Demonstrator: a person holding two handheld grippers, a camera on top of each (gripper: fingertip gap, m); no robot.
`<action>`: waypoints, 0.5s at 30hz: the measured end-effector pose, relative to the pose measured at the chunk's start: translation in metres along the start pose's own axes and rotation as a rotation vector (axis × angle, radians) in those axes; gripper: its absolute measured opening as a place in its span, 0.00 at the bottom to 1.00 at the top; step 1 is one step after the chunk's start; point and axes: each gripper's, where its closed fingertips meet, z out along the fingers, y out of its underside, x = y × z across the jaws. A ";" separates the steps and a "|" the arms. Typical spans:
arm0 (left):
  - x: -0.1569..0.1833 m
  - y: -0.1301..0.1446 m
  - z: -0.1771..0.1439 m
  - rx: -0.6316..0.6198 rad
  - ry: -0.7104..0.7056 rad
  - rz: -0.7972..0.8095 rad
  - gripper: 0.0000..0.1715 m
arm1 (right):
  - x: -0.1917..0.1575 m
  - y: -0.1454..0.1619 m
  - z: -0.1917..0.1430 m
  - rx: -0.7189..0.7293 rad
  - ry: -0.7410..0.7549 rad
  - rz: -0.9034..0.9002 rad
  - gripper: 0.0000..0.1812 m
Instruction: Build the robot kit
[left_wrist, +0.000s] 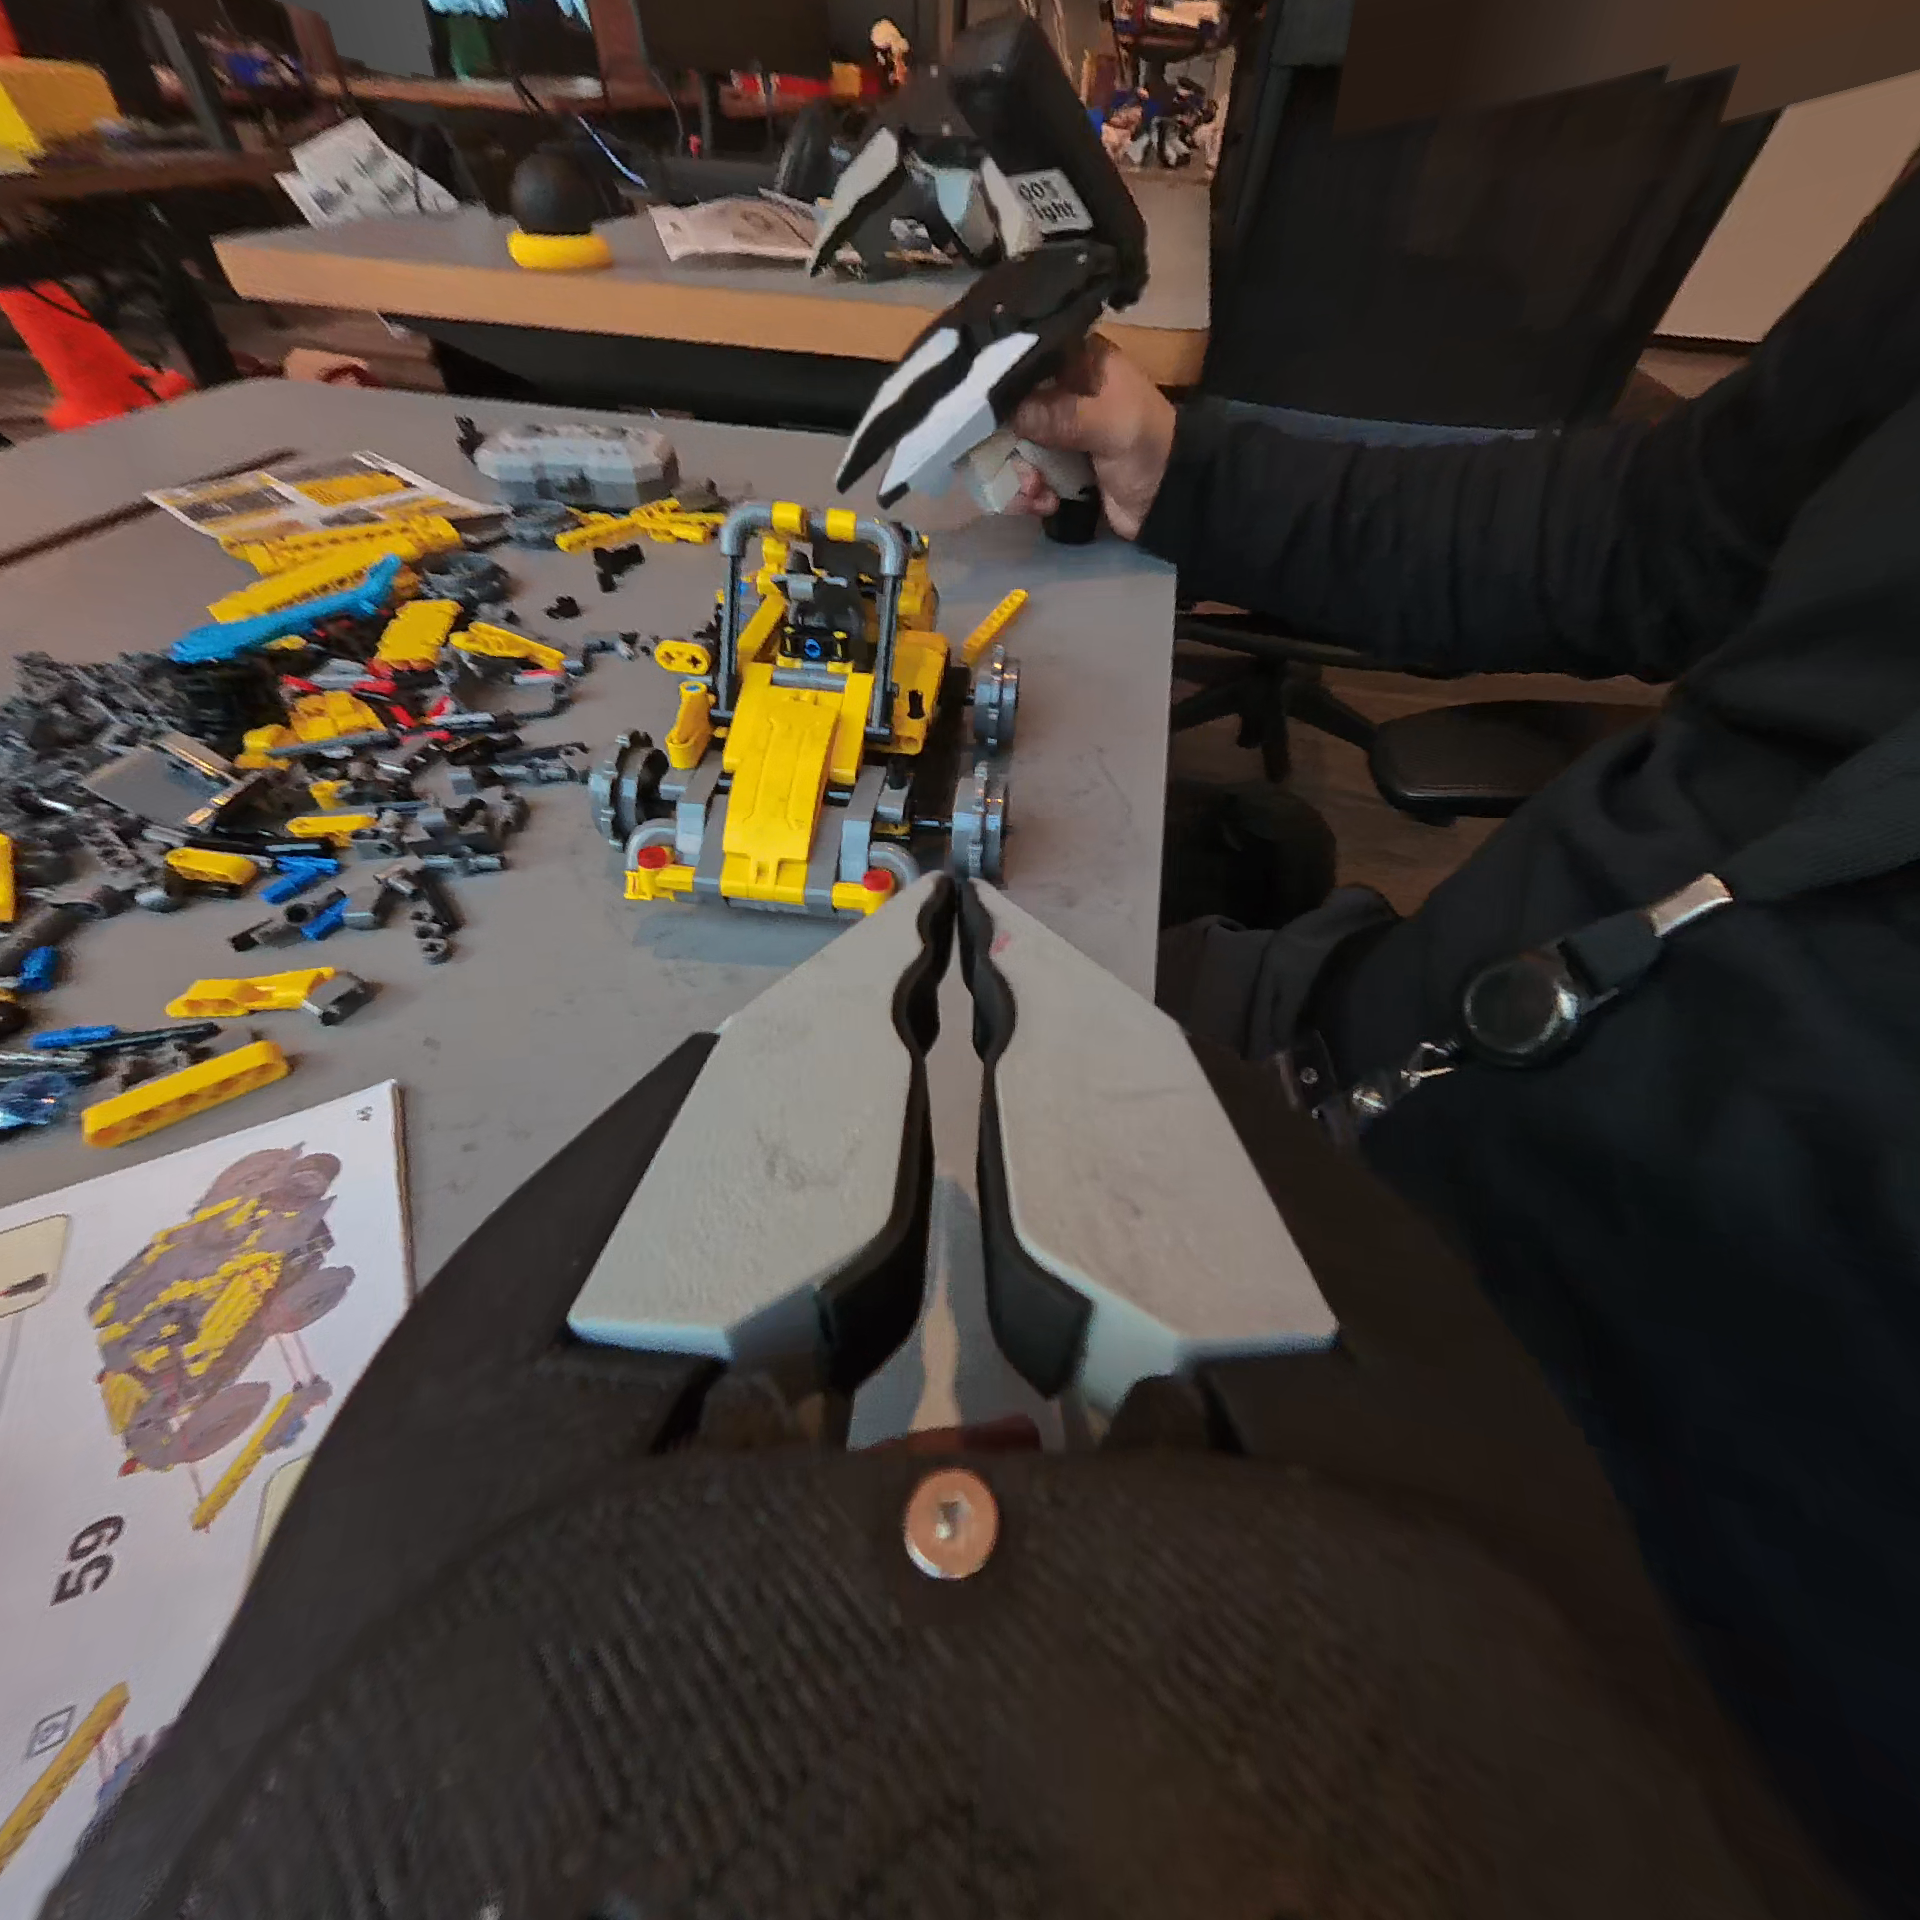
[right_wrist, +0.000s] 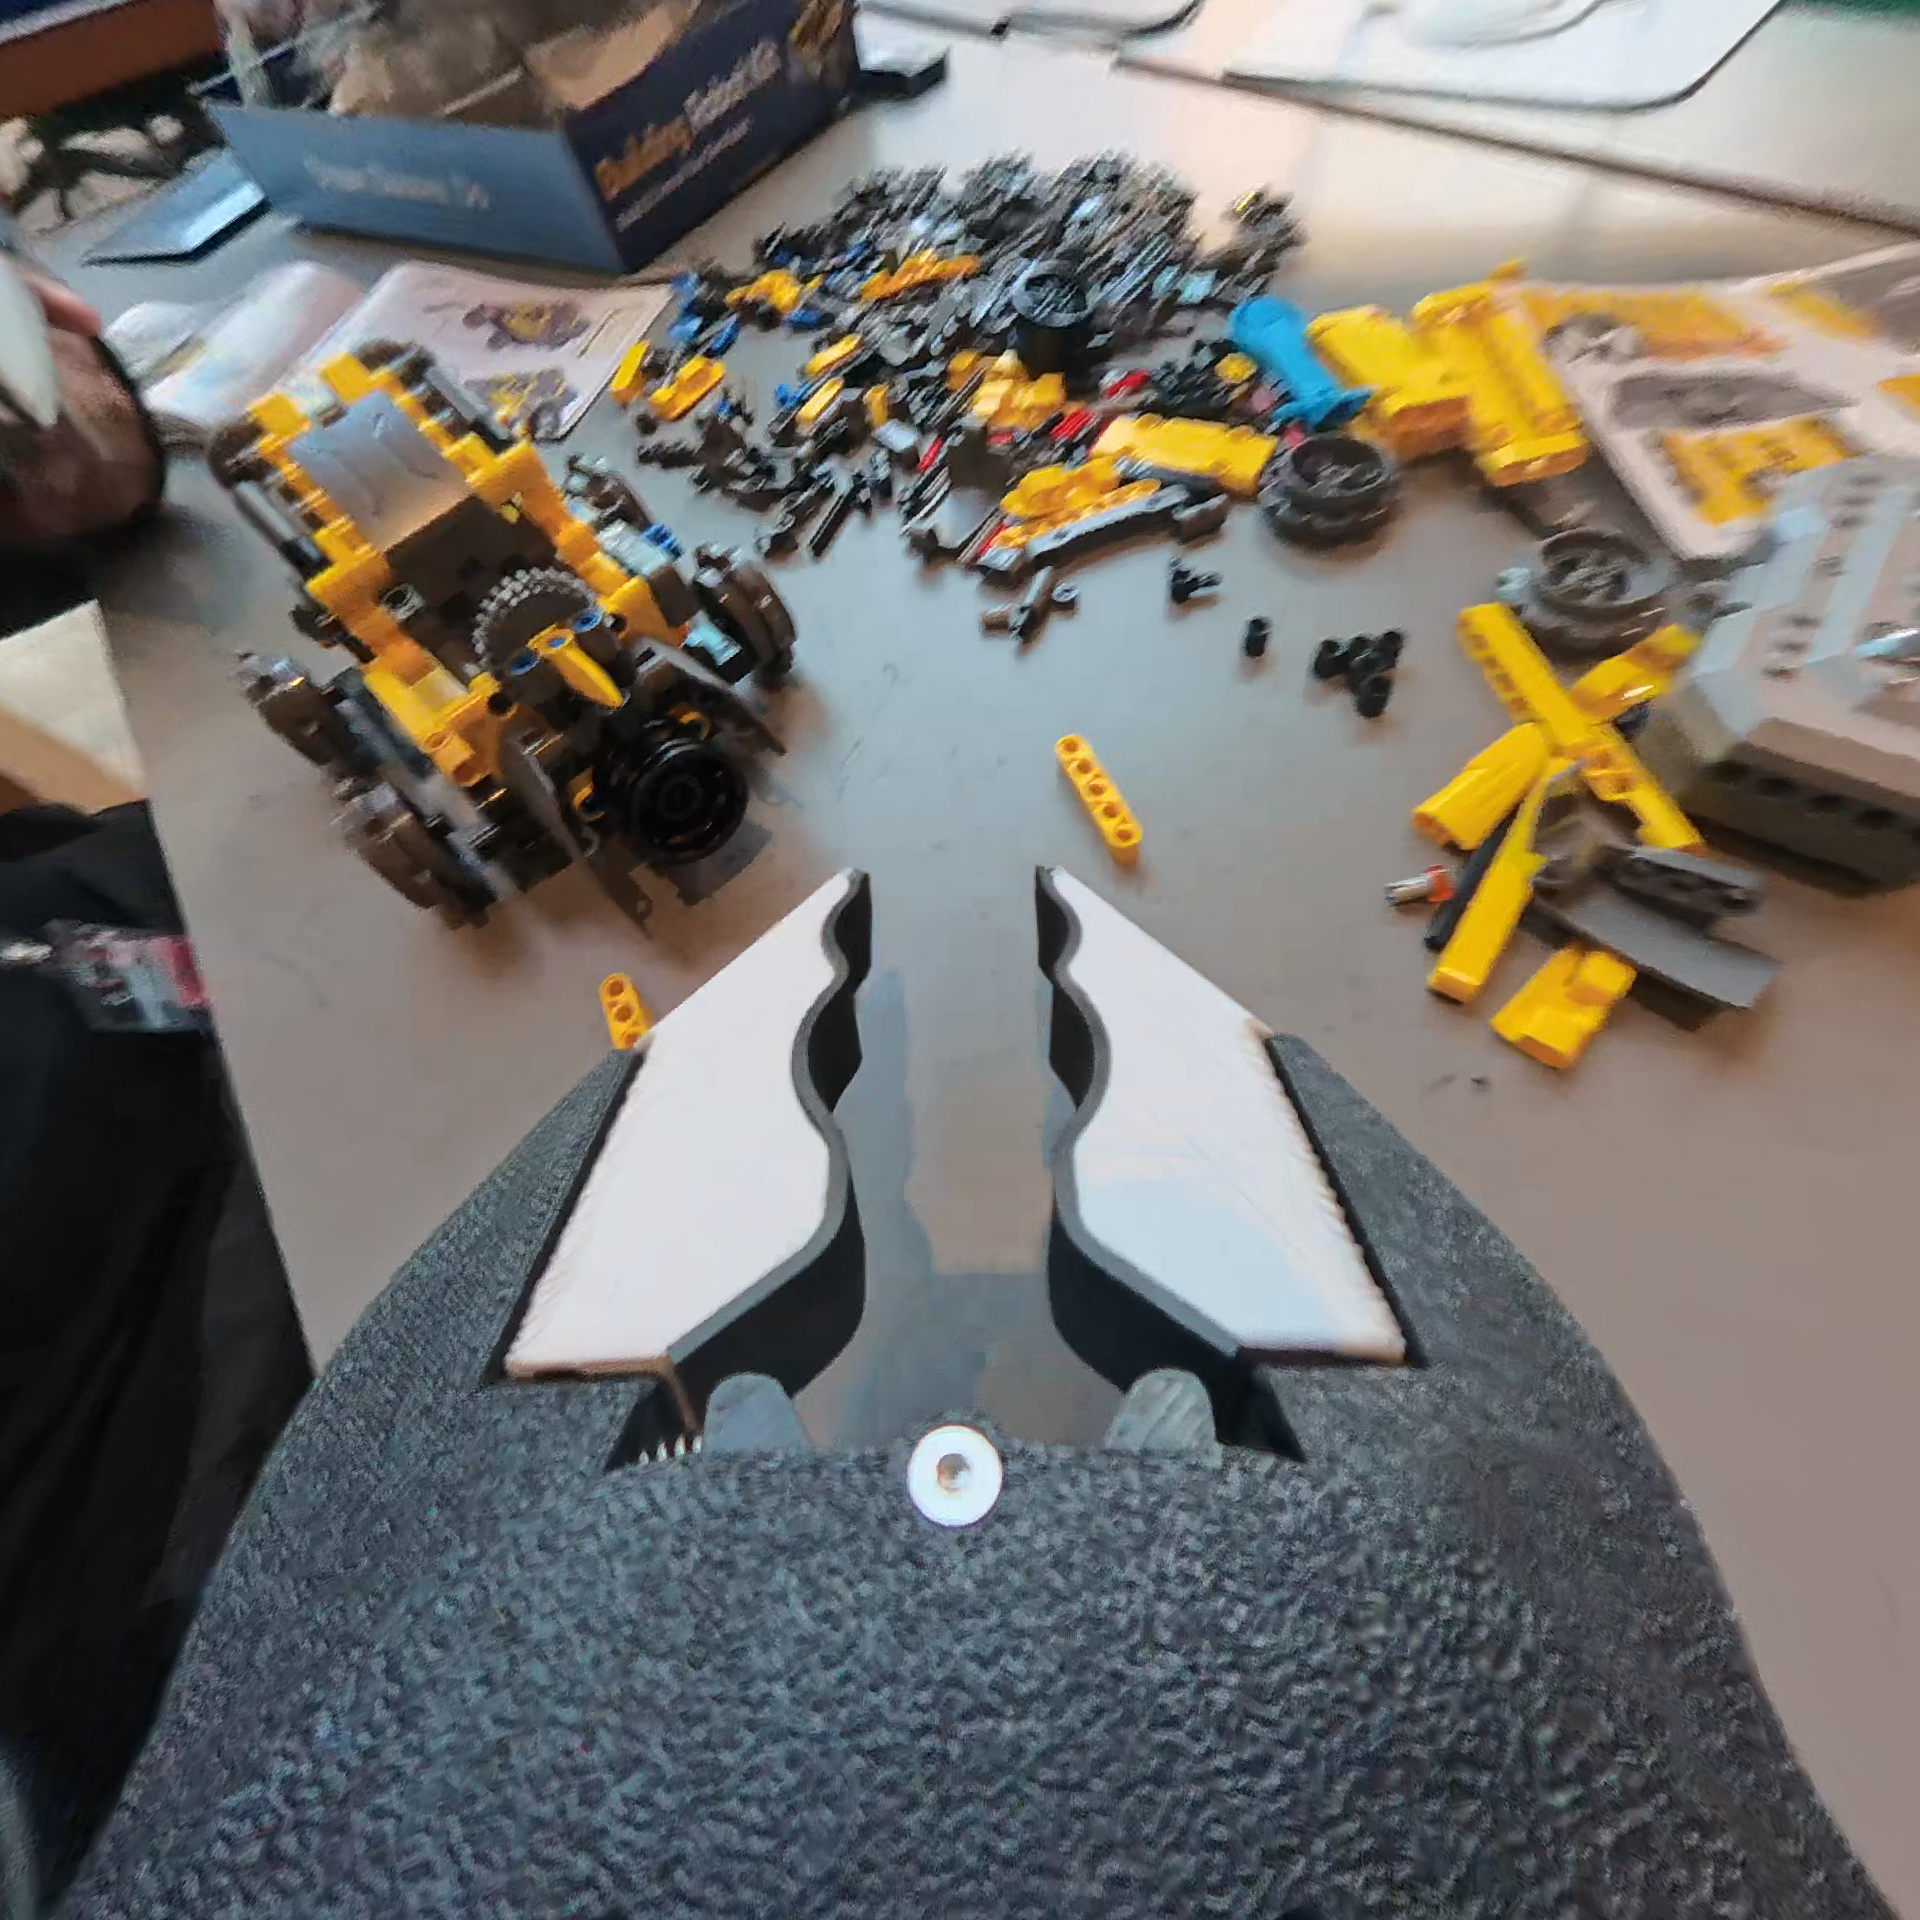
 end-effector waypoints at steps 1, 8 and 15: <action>-0.002 -0.003 -0.001 0.022 -0.034 0.023 0.02 | 0.004 -0.005 -0.004 0.037 0.042 -0.012 0.19; -0.021 -0.005 -0.003 0.037 -0.116 -0.039 0.42 | 0.018 -0.006 -0.005 0.039 0.149 -0.014 0.36; -0.020 -0.005 -0.004 0.042 -0.147 0.002 0.00 | 0.012 0.001 0.002 -0.016 0.177 -0.114 0.00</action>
